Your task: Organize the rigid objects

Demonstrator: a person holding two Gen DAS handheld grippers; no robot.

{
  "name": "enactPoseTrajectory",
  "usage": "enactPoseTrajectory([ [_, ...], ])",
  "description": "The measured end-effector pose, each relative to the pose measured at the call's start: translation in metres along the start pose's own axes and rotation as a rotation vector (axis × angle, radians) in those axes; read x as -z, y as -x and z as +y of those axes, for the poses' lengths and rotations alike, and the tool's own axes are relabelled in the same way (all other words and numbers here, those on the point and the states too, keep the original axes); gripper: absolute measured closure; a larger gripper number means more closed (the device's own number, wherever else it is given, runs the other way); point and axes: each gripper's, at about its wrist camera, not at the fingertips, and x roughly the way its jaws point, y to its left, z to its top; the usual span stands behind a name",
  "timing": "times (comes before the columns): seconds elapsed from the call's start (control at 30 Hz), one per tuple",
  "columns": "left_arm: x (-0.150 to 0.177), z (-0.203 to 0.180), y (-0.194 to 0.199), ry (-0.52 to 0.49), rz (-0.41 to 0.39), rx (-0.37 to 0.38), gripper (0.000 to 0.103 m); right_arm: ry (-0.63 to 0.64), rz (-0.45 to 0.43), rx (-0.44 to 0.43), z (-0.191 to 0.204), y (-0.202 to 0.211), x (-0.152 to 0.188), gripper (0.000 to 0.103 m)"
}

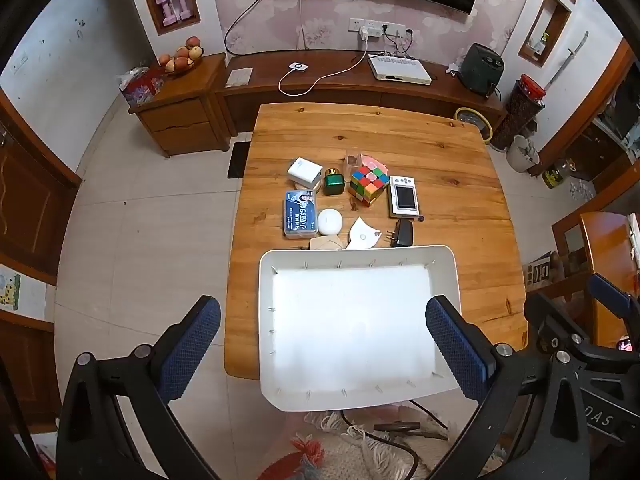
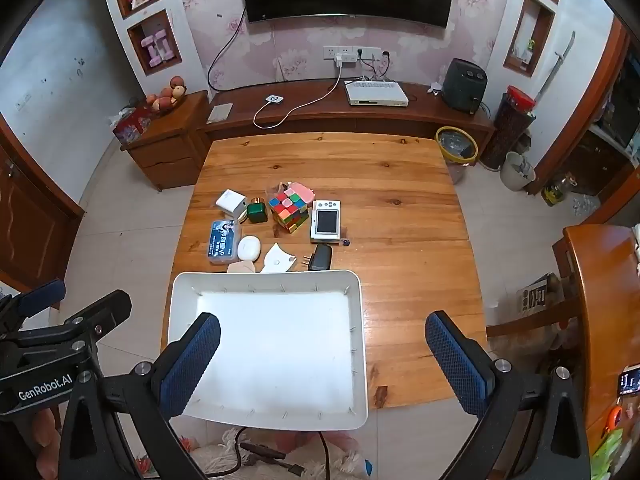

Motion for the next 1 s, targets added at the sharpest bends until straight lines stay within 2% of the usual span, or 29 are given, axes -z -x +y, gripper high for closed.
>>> enactPoseTrajectory([
  [1.0,-0.0054,0.0060,0.0012,-0.006,0.001,-0.008,0.001,-0.005,0.002,-0.011,0.0012,-0.0026,-0.0015,0.000],
])
